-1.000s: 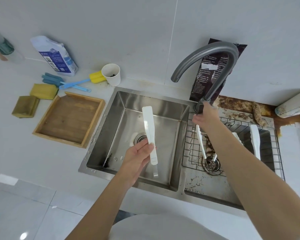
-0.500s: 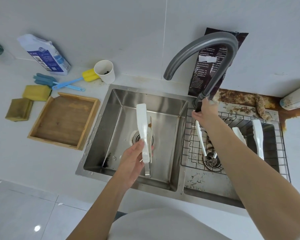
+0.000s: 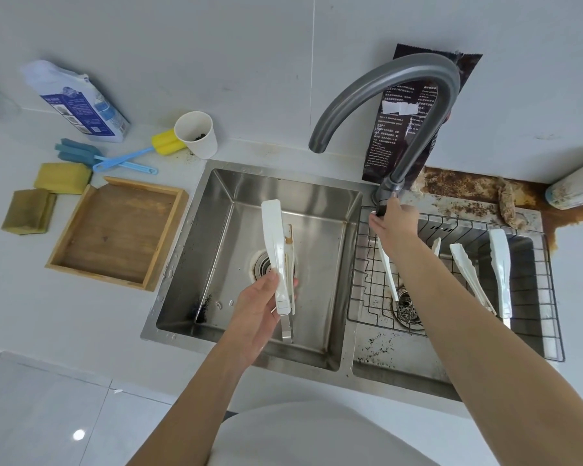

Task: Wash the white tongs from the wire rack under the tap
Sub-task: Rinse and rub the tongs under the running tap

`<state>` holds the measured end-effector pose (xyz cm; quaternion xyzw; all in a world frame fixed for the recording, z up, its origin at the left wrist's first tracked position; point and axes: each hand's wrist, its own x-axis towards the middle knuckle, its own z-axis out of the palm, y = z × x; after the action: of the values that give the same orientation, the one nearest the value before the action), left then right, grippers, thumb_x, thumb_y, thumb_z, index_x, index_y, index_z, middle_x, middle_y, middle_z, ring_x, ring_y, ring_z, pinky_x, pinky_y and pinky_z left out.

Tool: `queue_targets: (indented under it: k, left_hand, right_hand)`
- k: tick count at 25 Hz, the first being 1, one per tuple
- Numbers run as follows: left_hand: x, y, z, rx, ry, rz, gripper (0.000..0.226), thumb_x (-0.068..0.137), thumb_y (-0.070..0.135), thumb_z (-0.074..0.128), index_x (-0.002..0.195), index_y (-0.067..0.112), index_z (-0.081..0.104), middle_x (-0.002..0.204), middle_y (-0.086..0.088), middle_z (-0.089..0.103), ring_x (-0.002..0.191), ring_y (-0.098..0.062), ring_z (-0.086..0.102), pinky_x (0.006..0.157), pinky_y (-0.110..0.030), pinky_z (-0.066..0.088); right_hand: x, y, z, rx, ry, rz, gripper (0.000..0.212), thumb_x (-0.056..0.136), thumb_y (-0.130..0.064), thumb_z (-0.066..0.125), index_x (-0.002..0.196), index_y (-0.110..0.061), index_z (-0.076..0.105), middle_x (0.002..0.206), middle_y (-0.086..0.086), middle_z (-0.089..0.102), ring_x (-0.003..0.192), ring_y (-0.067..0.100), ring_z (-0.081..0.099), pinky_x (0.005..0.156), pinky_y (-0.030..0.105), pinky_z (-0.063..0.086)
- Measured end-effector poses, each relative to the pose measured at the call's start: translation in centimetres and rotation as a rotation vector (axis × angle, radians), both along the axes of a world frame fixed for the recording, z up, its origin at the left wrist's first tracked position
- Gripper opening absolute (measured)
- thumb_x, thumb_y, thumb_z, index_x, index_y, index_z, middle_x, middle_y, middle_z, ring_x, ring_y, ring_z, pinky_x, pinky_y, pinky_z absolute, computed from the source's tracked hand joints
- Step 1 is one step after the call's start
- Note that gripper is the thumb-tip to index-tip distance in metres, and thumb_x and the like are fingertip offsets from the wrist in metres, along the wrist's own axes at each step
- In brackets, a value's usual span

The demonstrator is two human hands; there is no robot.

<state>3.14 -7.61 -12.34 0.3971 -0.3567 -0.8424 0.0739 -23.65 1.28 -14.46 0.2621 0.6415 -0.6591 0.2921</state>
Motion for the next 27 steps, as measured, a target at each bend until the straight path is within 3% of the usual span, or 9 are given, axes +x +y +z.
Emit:
queue_targets:
  k: [2, 4, 6, 8, 15, 20, 24, 26, 27]
  left_hand:
    - [0.1, 0.0, 0.0, 0.0, -0.006, 0.002, 0.057, 0.088, 0.035, 0.058, 0.135, 0.003, 0.054, 0.127, -0.019, 0.063, 0.116, -0.029, 0.061, 0.091, -0.034, 0.054]
    - [0.2, -0.1, 0.0, 0.003, -0.002, 0.008, 0.056, 0.088, 0.034, 0.057, 0.136, 0.004, 0.054, 0.132, -0.018, 0.06, 0.123, -0.031, 0.058, 0.095, -0.036, 0.052]
    - [0.2, -0.1, 0.1, 0.004, 0.0, 0.016, 0.055, 0.088, 0.033, 0.057, 0.136, 0.005, 0.054, 0.135, -0.018, 0.058, 0.126, -0.031, 0.056, 0.1, -0.038, 0.049]
    - [0.3, -0.1, 0.1, 0.005, -0.002, 0.015, 0.055, 0.088, 0.033, 0.058, 0.136, 0.006, 0.053, 0.136, -0.018, 0.058, 0.126, -0.031, 0.056, 0.102, -0.04, 0.047]
    - [0.5, 0.1, 0.0, 0.017, 0.007, 0.04, 0.055, 0.087, 0.031, 0.059, 0.135, 0.003, 0.054, 0.136, -0.02, 0.058, 0.125, -0.032, 0.057, 0.11, -0.047, 0.039]
    - [0.6, 0.2, -0.2, 0.018, 0.017, 0.047, 0.056, 0.086, 0.032, 0.061, 0.134, 0.005, 0.056, 0.133, -0.02, 0.06, 0.123, -0.029, 0.058, 0.096, -0.037, 0.052]
    - [0.4, 0.2, -0.3, 0.021, 0.046, 0.04, 0.055, 0.086, 0.031, 0.062, 0.133, 0.004, 0.056, 0.129, -0.017, 0.063, 0.122, -0.028, 0.059, 0.096, -0.035, 0.052]
    - [0.2, 0.2, -0.3, 0.006, 0.067, 0.017, 0.054, 0.086, 0.03, 0.062, 0.13, 0.001, 0.058, 0.12, -0.018, 0.064, 0.114, -0.028, 0.06, 0.093, -0.034, 0.053]
    - [-0.1, 0.2, -0.3, -0.001, 0.075, 0.006, 0.054, 0.085, 0.03, 0.063, 0.128, -0.001, 0.059, 0.114, -0.017, 0.064, 0.109, -0.027, 0.058, 0.094, -0.035, 0.051]
  right_hand:
    - [0.1, 0.0, 0.0, 0.004, 0.005, -0.012, 0.044, 0.101, -0.018, 0.04, 0.139, 0.005, 0.034, 0.141, 0.035, 0.041, 0.133, 0.035, 0.045, 0.109, 0.057, 0.034]
    - [0.0, 0.1, -0.2, 0.02, 0.012, -0.012, 0.043, 0.101, -0.016, 0.039, 0.137, 0.007, 0.035, 0.146, 0.034, 0.033, 0.134, 0.037, 0.042, 0.109, 0.058, 0.031]
    - [-0.1, 0.2, -0.4, 0.019, -0.002, -0.007, 0.037, 0.101, -0.016, 0.04, 0.126, 0.01, 0.042, 0.121, 0.039, 0.053, 0.133, 0.039, 0.044, 0.108, 0.059, 0.033]
    - [0.0, 0.2, -0.2, -0.013, -0.017, 0.01, 0.033, 0.101, -0.015, 0.039, 0.123, 0.009, 0.044, 0.084, 0.016, 0.049, 0.131, 0.037, 0.048, 0.108, 0.056, 0.036]
    - [-0.1, 0.3, 0.2, -0.039, -0.002, 0.032, 0.039, 0.102, -0.015, 0.039, 0.133, 0.009, 0.04, 0.08, 0.005, 0.046, 0.125, 0.037, 0.054, 0.105, 0.048, 0.046]
    - [0.2, 0.3, 0.5, -0.048, -0.031, 0.019, 0.013, 0.1, -0.017, 0.039, 0.096, -0.007, 0.046, 0.08, 0.008, 0.044, 0.107, 0.025, 0.064, 0.107, 0.053, 0.04]
    - [1.5, 0.8, 1.1, -0.043, 0.014, 0.036, 0.03, 0.101, -0.029, 0.046, 0.127, -0.014, 0.045, 0.118, 0.021, 0.061, 0.115, 0.031, 0.063, 0.101, 0.04, 0.051]
    - [3.4, 1.4, 1.8, -0.01, 0.094, 0.065, 0.045, 0.098, -0.038, 0.047, 0.137, -0.017, 0.037, 0.114, 0.011, 0.061, 0.099, 0.021, 0.063, 0.107, 0.045, 0.045]
    - [4.8, 1.8, 2.2, 0.04, 0.156, 0.096, 0.051, 0.097, -0.041, 0.046, 0.141, -0.018, 0.034, 0.121, 0.008, 0.059, 0.103, 0.02, 0.06, 0.109, 0.046, 0.042]
